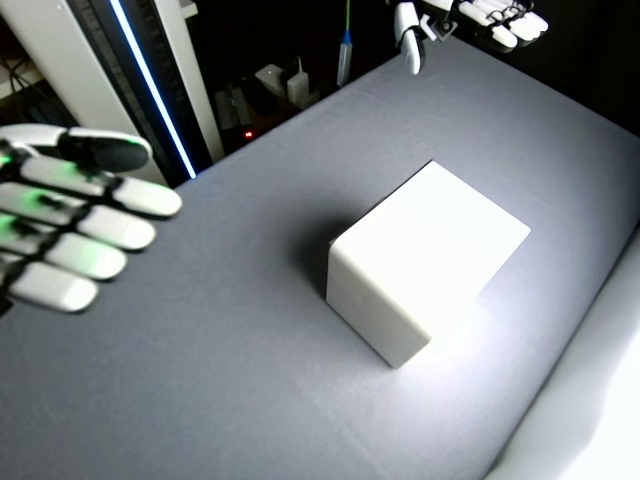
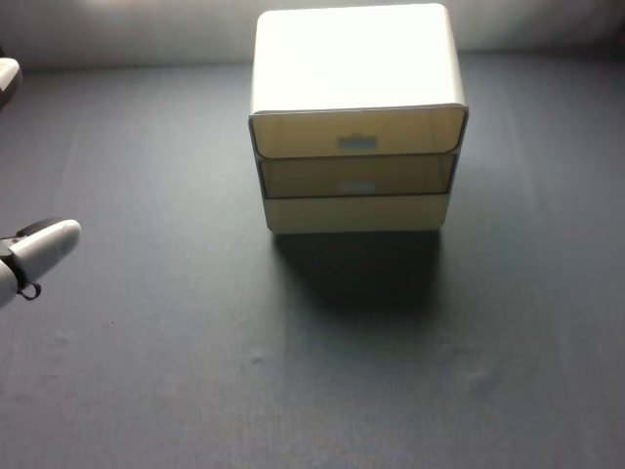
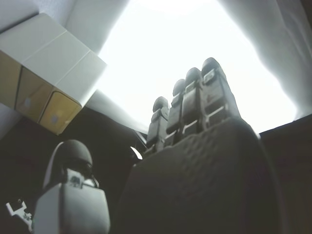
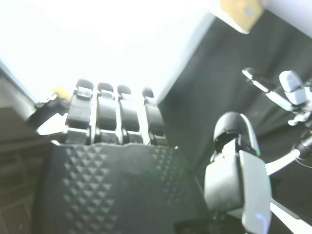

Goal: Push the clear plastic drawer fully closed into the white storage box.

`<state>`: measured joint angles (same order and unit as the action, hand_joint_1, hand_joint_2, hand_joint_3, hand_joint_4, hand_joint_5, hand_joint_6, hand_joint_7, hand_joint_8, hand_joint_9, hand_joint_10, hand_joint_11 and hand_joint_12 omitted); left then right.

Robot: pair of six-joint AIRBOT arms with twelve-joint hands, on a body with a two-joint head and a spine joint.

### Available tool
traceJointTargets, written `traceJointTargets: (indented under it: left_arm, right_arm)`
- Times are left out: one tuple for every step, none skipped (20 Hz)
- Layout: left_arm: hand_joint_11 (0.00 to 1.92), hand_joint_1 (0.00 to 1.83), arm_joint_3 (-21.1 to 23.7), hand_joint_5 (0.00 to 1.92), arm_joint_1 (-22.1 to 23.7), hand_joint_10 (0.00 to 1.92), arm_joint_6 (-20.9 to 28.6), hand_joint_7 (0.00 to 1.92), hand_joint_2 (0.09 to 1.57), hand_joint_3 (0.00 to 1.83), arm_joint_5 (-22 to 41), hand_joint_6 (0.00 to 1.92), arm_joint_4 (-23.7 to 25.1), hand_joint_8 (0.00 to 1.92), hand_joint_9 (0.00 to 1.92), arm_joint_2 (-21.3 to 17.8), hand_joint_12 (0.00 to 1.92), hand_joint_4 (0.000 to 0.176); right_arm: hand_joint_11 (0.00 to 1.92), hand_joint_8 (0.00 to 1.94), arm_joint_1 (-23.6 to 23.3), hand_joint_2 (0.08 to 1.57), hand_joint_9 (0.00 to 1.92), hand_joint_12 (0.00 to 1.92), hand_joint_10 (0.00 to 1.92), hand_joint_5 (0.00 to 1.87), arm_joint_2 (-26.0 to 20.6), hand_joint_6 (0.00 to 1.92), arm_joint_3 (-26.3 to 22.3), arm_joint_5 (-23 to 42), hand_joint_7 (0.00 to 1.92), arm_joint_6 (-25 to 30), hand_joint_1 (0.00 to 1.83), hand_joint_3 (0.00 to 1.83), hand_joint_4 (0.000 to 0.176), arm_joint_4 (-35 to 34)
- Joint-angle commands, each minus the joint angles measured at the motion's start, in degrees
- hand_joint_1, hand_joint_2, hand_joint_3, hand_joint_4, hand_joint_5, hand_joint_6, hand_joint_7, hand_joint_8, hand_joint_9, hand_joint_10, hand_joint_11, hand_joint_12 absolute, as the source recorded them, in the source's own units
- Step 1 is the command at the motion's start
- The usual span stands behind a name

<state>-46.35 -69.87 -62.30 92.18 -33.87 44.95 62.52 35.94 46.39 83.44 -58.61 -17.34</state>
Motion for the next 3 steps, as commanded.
traceJointTargets:
  left_arm:
    - [0.0,0.31,-0.15,0.0,0.49,0.0,-0.26,0.0,1.08,0.0,7.13,0.0,0.57,0.0,0.0,-0.4,0.0,0.116]
    - [0.0,0.31,-0.1,0.0,0.5,0.0,-0.41,0.0,1.07,0.0,7.13,0.0,0.6,0.0,0.0,-0.41,0.0,0.118]
    - [0.0,0.31,-0.1,0.0,0.54,0.0,-0.36,0.0,1.07,0.0,7.13,0.0,0.63,0.0,0.0,-0.42,0.0,0.118]
  right_arm:
    - [0.0,0.0,-0.29,1.13,0.02,0.0,0.01,0.09,-0.33,0.0,0.04,7.62,0.05,0.08,0.0,0.01,0.119,-0.59]
    - [0.0,0.0,-0.16,1.14,0.02,0.0,0.01,0.1,-0.18,0.0,0.08,7.5,0.04,0.05,0.0,0.01,0.122,-0.82]
    - [0.0,0.0,-0.05,1.14,0.02,0.0,0.01,0.1,-0.13,0.0,0.13,7.47,0.04,0.05,0.0,0.01,0.122,-1.01]
